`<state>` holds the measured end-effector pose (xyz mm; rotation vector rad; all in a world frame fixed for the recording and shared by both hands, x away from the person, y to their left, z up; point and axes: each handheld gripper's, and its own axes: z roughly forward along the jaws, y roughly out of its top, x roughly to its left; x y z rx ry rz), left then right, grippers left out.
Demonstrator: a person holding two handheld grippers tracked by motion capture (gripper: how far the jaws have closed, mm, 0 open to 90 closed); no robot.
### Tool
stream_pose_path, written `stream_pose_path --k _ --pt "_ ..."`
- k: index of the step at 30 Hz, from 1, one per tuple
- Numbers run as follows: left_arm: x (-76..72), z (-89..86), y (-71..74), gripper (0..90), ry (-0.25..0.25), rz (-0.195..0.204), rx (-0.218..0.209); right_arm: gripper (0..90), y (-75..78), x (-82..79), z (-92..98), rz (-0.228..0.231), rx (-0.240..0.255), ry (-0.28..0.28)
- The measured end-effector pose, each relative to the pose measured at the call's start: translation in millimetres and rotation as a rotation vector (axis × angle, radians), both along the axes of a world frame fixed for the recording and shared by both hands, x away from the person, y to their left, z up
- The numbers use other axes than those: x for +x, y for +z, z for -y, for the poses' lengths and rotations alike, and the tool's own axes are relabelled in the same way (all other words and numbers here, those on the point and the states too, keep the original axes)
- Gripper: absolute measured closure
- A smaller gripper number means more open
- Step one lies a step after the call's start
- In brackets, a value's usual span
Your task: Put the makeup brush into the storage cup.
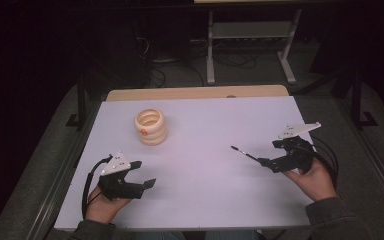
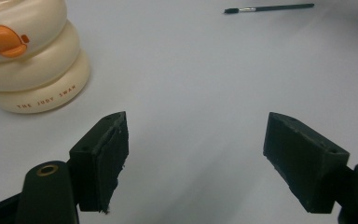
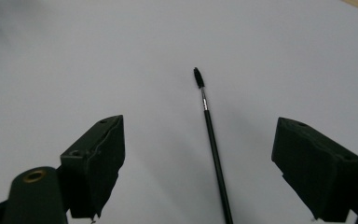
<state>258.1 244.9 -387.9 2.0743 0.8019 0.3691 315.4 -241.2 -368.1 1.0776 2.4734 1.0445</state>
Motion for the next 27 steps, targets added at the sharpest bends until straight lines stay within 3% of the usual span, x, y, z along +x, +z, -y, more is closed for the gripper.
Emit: stream_pose_path --k 15,27 --pt "-0.1 1.2 1.3 22.1 -0.002 0.002 -0.008 20.7 25.1 26.1 -2.0 -0.023 -0.051 0.014" --pt "0.9 1.7 1.0 22.1 -0.006 0.001 -0.007 29.3 7.7 58.6 -16.6 -0.14 -0.131 0.034"
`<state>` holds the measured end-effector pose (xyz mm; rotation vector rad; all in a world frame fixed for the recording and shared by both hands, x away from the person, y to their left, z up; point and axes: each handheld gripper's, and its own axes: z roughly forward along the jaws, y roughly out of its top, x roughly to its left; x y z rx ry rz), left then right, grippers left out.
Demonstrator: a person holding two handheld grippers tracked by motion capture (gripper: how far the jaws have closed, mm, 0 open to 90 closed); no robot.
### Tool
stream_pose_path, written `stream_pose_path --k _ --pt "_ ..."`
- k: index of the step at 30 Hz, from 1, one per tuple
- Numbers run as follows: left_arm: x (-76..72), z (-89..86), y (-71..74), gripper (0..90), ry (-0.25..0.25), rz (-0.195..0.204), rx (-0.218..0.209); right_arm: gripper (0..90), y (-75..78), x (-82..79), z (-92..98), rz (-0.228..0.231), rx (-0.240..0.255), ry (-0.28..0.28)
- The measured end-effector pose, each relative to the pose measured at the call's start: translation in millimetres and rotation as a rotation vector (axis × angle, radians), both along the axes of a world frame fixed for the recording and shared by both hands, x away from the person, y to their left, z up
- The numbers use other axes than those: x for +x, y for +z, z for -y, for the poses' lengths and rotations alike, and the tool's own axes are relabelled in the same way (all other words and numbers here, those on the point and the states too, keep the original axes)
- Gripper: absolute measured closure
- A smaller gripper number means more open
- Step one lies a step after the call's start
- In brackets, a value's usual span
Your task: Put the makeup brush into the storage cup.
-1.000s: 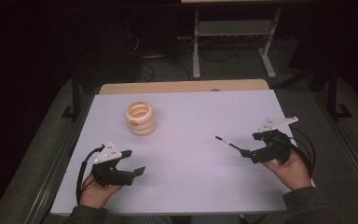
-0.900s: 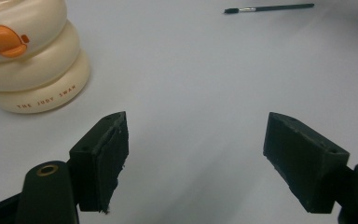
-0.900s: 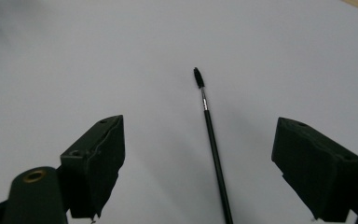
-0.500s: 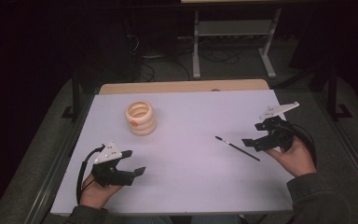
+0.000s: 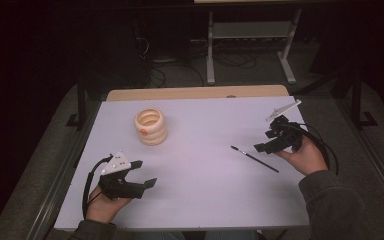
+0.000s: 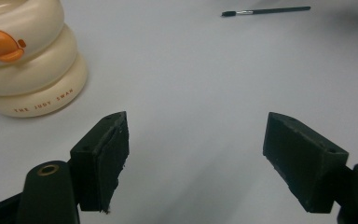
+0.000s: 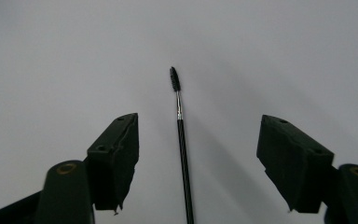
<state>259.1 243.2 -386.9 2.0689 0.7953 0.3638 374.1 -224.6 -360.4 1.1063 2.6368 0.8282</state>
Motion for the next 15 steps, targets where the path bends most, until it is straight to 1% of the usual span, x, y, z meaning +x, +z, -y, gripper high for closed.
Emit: stream_pose_path --k 2,5,6,10,14,15 --pt "0.1 -0.1 -0.1 22.2 -0.001 0.0 0.001 32.1 -5.0 4.3 -2.2 -0.019 -0.021 0.004" --pt "0.1 -0.1 -0.1 22.2 -0.001 0.0 -0.001 34.5 -9.5 6.7 -3.7 -0.03 -0.043 0.014" --pt "0.2 -0.1 -0.1 22.2 -0.002 0.0 -0.001 37.8 -13.8 8.9 -4.3 -0.052 -0.057 0.025" --pt "0.3 0.2 -0.4 22.2 -0.002 -0.002 -0.001 43.3 -22.0 12.2 -6.6 -0.081 -0.1 0.053" --pt "0.5 0.3 -1.3 22.5 0.0 -0.006 0.001 46.6 -28.7 14.1 -8.1 -0.109 -0.112 0.056" --pt "0.6 0.4 -1.8 22.6 0.0 -0.008 0.001 48.7 -30.8 13.5 -8.9 -0.113 -0.11 0.053"
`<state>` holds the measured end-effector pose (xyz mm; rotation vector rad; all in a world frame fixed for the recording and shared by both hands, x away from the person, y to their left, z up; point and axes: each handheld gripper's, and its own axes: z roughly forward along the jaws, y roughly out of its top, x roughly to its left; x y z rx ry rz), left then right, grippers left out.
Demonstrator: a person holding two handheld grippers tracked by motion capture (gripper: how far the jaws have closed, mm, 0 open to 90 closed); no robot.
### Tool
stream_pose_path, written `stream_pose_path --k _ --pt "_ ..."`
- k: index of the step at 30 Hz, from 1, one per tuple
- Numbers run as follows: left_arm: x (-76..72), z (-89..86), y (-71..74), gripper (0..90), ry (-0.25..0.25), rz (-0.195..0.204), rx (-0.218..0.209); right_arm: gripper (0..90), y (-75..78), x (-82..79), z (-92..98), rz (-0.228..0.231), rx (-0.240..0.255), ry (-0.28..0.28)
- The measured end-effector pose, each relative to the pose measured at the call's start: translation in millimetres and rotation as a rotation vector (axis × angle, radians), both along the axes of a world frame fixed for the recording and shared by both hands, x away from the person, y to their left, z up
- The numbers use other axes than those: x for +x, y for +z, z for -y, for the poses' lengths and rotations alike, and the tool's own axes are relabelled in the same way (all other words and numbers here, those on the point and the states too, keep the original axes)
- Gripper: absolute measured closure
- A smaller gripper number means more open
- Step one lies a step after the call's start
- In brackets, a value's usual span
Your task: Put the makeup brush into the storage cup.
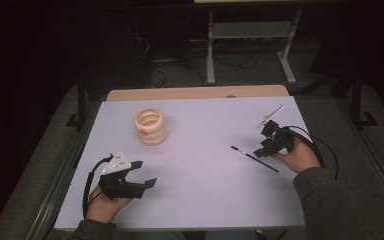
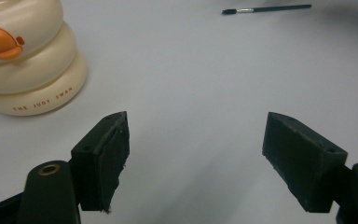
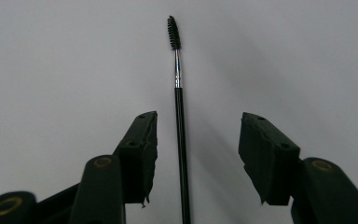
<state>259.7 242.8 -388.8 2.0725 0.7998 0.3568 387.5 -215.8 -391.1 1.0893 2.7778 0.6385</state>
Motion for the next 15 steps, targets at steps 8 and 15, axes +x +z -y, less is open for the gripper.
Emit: stream_pose_path --k 8,15 --pt "0.0 1.4 -0.7 22.7 -0.004 -0.003 0.001 57.1 -18.1 -1.8 -4.8 -0.045 -0.052 0.028" --pt "0.4 1.0 -0.7 22.7 -0.005 -0.003 0.005 67.1 -22.1 -3.0 -9.5 -0.05 -0.086 0.054"
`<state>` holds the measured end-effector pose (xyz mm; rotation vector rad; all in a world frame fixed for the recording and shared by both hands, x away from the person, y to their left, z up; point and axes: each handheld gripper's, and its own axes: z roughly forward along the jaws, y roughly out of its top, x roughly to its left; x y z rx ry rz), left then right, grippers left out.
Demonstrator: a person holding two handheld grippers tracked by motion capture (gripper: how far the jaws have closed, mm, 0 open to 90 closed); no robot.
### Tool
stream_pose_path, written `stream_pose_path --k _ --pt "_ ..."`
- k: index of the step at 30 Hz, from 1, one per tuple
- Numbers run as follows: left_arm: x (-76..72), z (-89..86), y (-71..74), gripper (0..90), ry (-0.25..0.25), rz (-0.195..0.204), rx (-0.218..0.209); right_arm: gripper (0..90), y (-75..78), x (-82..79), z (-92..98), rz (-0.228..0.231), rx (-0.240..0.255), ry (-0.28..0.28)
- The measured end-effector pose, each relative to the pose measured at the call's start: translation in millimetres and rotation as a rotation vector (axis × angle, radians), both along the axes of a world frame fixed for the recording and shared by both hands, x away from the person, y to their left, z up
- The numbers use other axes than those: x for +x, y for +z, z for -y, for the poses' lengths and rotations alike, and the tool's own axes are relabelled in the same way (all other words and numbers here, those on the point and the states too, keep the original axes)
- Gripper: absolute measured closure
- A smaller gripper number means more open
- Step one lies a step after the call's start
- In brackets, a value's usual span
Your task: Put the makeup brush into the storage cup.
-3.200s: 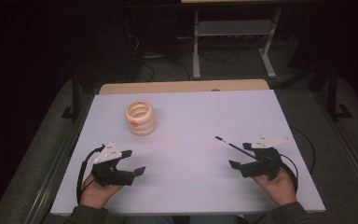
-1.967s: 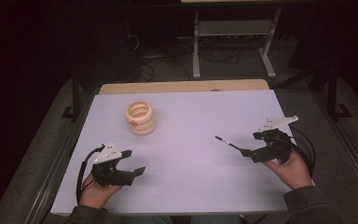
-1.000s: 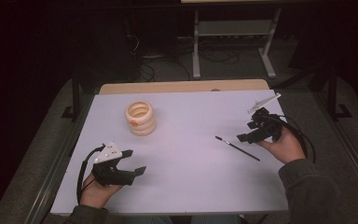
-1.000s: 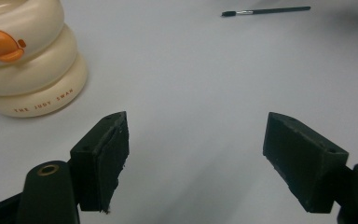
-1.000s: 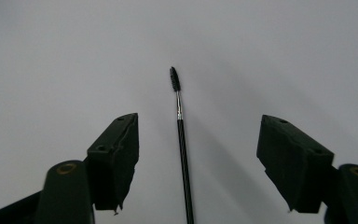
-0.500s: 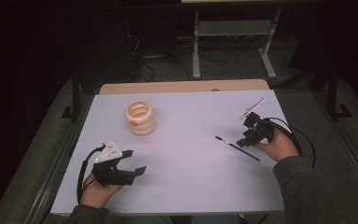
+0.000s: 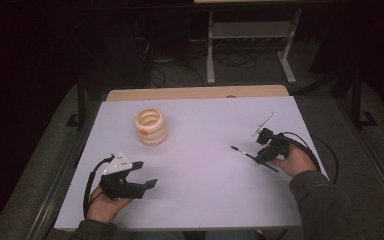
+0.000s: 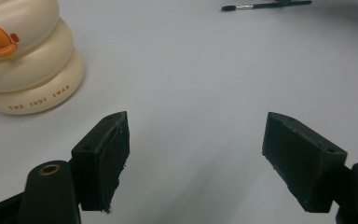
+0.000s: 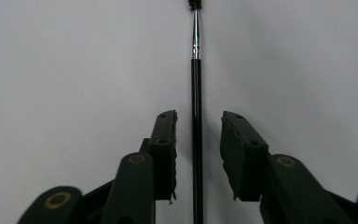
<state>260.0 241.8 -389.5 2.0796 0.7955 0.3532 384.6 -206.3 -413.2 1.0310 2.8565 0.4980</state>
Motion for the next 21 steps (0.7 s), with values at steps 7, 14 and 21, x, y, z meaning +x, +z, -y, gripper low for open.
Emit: stream_pose_path --k 7,14,21 --pt "0.1 0.5 -0.4 22.7 -0.001 -0.001 0.001 72.2 -7.1 0.3 -3.4 -0.006 -0.029 0.011" --pt "0.6 0.9 -0.9 22.7 -0.005 0.002 0.008 79.0 -8.3 -0.3 -7.6 -0.004 -0.057 0.029" --pt "0.5 2.1 -1.1 22.8 -0.009 -0.003 0.009 84.8 -8.2 2.2 -9.6 -0.029 -0.059 0.023"
